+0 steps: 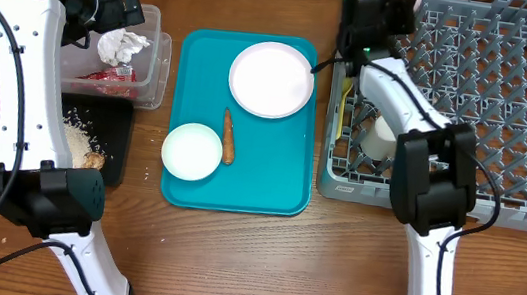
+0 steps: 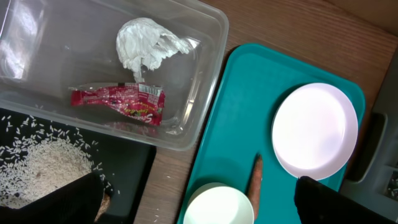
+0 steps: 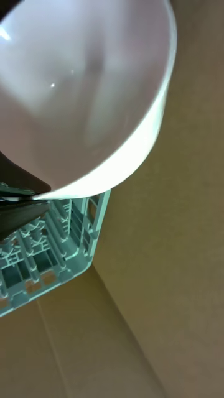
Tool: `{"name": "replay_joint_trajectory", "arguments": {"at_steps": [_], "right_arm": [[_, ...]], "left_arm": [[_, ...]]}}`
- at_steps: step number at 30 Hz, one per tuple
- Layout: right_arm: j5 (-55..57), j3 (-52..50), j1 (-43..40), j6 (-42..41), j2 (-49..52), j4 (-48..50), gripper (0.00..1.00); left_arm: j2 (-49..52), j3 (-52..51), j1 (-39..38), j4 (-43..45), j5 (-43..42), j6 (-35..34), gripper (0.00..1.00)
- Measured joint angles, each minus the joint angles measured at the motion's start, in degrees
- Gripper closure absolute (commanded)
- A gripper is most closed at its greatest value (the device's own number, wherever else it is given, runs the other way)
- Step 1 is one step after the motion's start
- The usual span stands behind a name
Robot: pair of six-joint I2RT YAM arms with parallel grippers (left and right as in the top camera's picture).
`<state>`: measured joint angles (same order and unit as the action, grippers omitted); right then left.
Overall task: Sort waste into correct bins and load items into the dishwasher
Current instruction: 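Set the pink bowl tilted in the rack's back row and release, then reach the right gripper to the white bowl and grasp its rim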
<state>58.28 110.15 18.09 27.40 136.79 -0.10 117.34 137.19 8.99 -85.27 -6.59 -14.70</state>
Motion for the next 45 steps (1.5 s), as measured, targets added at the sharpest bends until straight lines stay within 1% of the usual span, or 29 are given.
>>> {"name": "replay_joint_trajectory", "arguments": {"at_steps": [2, 4, 6, 8, 10, 14, 15, 17, 23, 28, 29, 31, 32, 35, 37, 43, 44, 45], "right_arm": [[0.81, 0.0, 1.09, -0.07, 0.0, -0.39, 0.83], [1.79, 0.0, 2.58, 0.02, 0.0, -0.59, 0.69], [2.6, -0.02, 3.98, 0.17, 0.0, -0.81, 0.6], [3.48, -0.02, 5.22, 0.09, 0.0, -0.83, 0.46], [4.52, -0.02, 6.16, 0.35, 0.0, -0.57, 0.39], [7.19, -0.04, 6.64, 0.46, 0.0, 3.37, 0.15], [7.72, 0.0, 6.62, 0.2, 0.0, 4.61, 0.12], [9.14, 0.02, 6.6, 0.17, 0.0, 6.67, 0.0], [8.28, 0.04, 7.41, 0.48, -0.02, 7.8, 0.0], [5.51, 0.04, 11.02, 0.26, -0.72, 7.32, 0.0], [5.07, 0.04, 12.11, -0.09, -1.09, 5.88, 0.0], [3.58, 0.07, 14.23, -1.53, -2.29, -0.09, 0.0], [2.1, 0.11, 15.28, -3.17, -2.95, -4.87, 0.0], [-6.95, -0.02, 17.7, -9.18, -5.88, -19.8, 0.0], [-16.28, -0.02, 18.38, -14.53, -8.07, -28.63, 0.0], [-42.86, -0.04, 15.98, -28.5, -14.43, -48.0, 0.0], [-48.41, -0.02, 15.45, -30.82, -15.65, -50.66, 0.02], [-52.48, -0.02, 15.17, -32.13, -16.5, -52.22, 0.08]], "left_arm": [[0.0, 0.0, 0.0, 0.0, 0.0, 0.0, 0.0], [0.0, 0.0, -0.02, 0.02, 0.0, 0.0, 0.0], [0.0, 0.0, -0.02, 0.0, 0.0, 0.0, 0.0], [0.0, 0.0, -0.02, 0.0, 0.0, 0.0, 0.0], [0.0, 0.0, -0.02, 0.0, 0.0, 0.0, 0.0], [0.0, 0.0, 0.0, 0.0, 0.0, 0.0, 0.0], [0.0, 0.0, -0.02, 0.0, 0.0, 0.0, 0.0], [0.0, 0.0, 0.0, 0.0, 0.0, 0.0, 0.0], [0.0, 0.0, -0.02, 0.02, 0.0, 0.0, 0.0], [0.0, 0.0, -0.02, 0.0, 0.0, 0.0, 0.0], [0.0, 0.0, 0.0, 0.0, 0.0, 0.0, 0.0], [0.0, 0.0, 0.0, 0.0, 0.0, 0.0, 0.0], [0.0, 0.0, -0.02, 0.0, 0.02, 0.0, 0.0], [0.0, 0.0, 0.0, 0.0, 0.02, 0.0, 0.0], [0.0, 0.0, 0.0, 0.0, 0.02, 0.0, 0.0], [0.0, 0.0, -0.02, 0.0, 0.02, 0.0, 0.0], [0.0, 0.0, -0.02, 0.02, 0.02, 0.0, 0.0], [0.0, 0.0, 0.0, 0.02, 0.0, 0.0, 0.0]]}}
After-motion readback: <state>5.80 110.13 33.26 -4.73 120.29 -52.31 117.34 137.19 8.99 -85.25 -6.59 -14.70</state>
